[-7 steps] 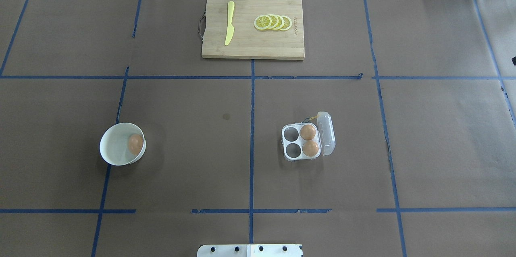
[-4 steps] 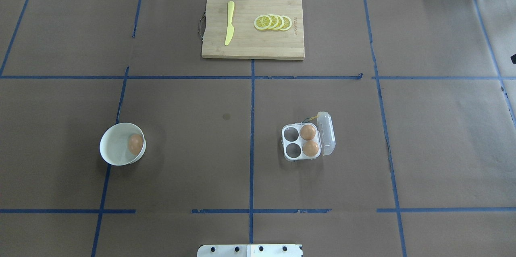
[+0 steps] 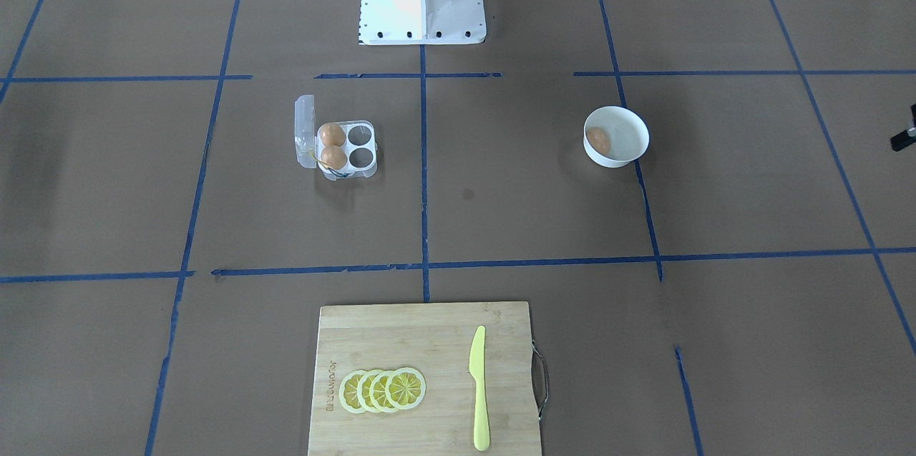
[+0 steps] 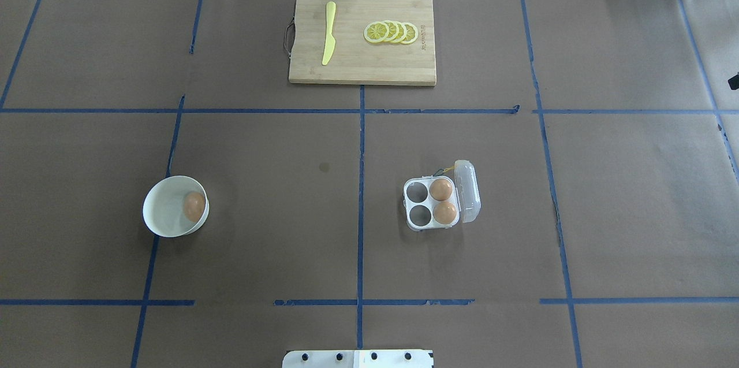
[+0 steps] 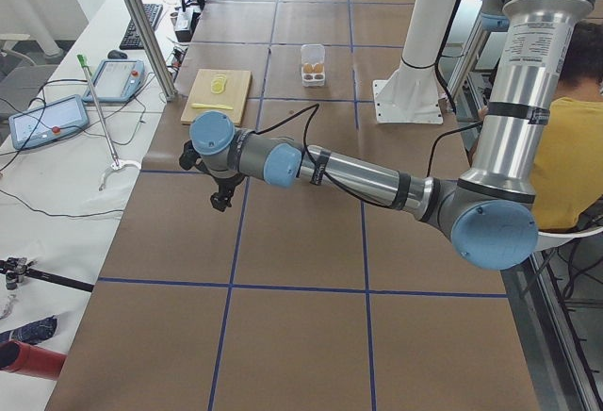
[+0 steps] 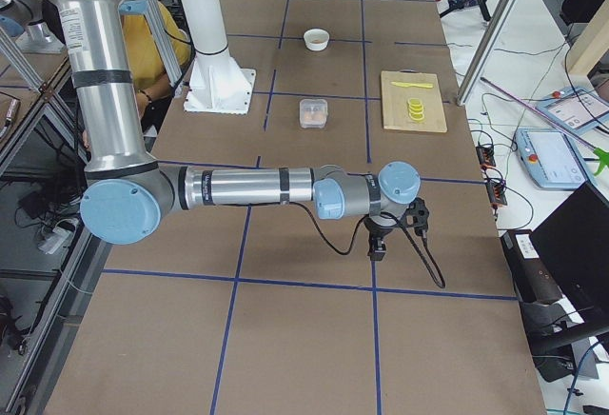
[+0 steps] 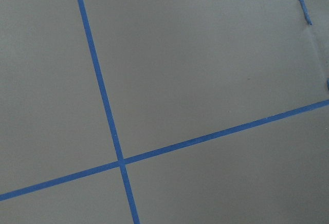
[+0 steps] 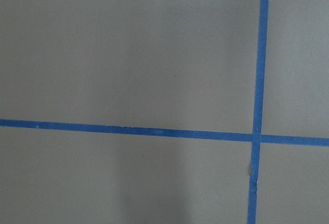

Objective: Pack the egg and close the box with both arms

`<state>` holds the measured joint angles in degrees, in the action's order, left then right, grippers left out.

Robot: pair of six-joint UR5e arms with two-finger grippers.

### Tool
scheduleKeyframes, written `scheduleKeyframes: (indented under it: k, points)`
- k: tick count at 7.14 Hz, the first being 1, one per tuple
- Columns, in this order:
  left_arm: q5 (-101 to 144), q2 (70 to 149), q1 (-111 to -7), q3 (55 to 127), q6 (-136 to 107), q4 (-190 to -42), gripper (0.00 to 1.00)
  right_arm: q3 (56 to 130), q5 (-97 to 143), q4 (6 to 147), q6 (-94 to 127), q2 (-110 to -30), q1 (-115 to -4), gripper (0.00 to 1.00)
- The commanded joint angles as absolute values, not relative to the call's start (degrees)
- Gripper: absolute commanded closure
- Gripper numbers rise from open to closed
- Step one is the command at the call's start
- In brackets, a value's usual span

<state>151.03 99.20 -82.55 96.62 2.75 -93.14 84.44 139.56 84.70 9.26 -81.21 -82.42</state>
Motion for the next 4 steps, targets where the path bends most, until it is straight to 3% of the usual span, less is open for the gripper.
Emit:
scheduleKeyframes:
  k: [1,4]
  points:
    - [149.81,99.4,-71.69,103.84,-18.77,-96.3,0.0,84.46,139.48,84.64,9.23,-80.42,-82.35,0.0]
    - [142.94,98.36,-53.84,108.01,-52.8,-109.21,0.0,84.55,140.01,80.86,9.4,-80.77,-82.01,0.0]
